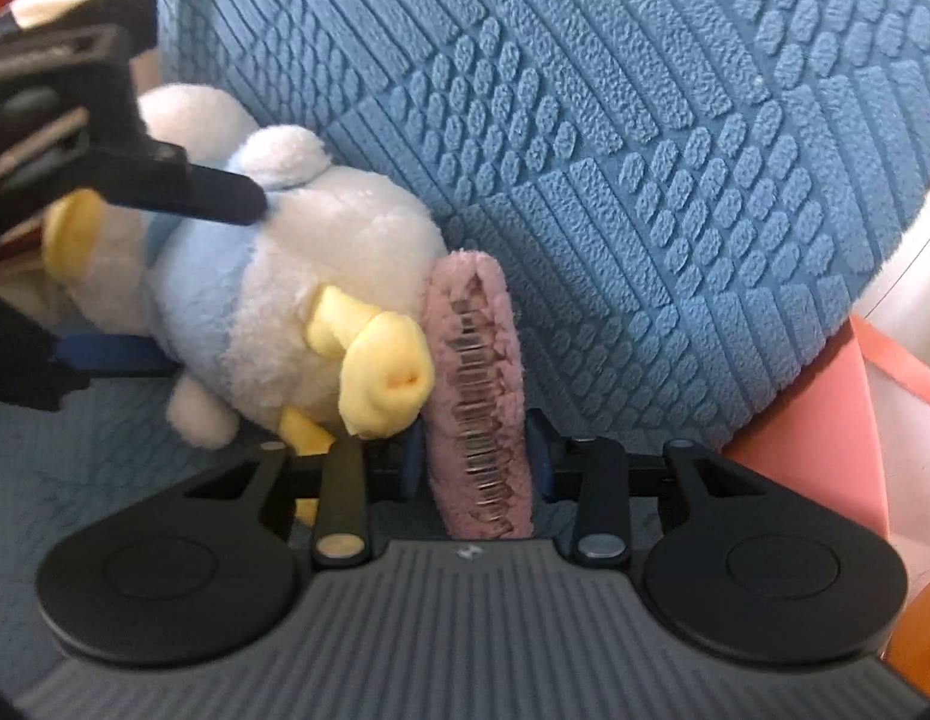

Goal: Organize objects
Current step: 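Grasp the white-blue duck with the left tool while the right tool grasps the pink plush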

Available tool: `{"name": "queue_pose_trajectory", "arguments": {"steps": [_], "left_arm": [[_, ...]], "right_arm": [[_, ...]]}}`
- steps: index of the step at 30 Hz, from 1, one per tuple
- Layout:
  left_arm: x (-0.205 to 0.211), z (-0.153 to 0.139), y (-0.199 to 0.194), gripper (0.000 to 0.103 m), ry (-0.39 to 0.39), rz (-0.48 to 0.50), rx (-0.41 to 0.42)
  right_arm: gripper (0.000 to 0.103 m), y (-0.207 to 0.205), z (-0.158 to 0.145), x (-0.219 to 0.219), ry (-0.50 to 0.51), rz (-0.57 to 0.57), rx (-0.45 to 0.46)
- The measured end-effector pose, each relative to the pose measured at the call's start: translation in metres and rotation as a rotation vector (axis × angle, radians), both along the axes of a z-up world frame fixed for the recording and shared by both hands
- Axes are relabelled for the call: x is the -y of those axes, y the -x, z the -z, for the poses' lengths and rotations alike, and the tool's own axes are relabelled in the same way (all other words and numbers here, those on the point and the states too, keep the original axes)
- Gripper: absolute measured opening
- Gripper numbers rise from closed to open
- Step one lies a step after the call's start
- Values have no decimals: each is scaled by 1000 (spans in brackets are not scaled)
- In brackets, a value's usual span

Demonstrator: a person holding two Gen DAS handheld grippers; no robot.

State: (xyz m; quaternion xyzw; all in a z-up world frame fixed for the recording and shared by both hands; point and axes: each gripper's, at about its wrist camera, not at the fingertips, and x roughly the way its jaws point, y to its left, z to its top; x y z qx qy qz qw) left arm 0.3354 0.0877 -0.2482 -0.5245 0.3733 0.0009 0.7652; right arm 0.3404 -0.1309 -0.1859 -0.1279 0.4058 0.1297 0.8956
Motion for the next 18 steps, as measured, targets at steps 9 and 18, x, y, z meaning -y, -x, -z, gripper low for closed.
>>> {"name": "queue_pose_trajectory", "arguments": {"steps": [9,18], "left_arm": [[7,4,5,94,21,-35,-9],[27,15,2,101,41,-76,-11]], "right_arm": [[38,31,-19,11,-126,-47,-42],[38,27,-16,5,-180,-39,-83]]}}
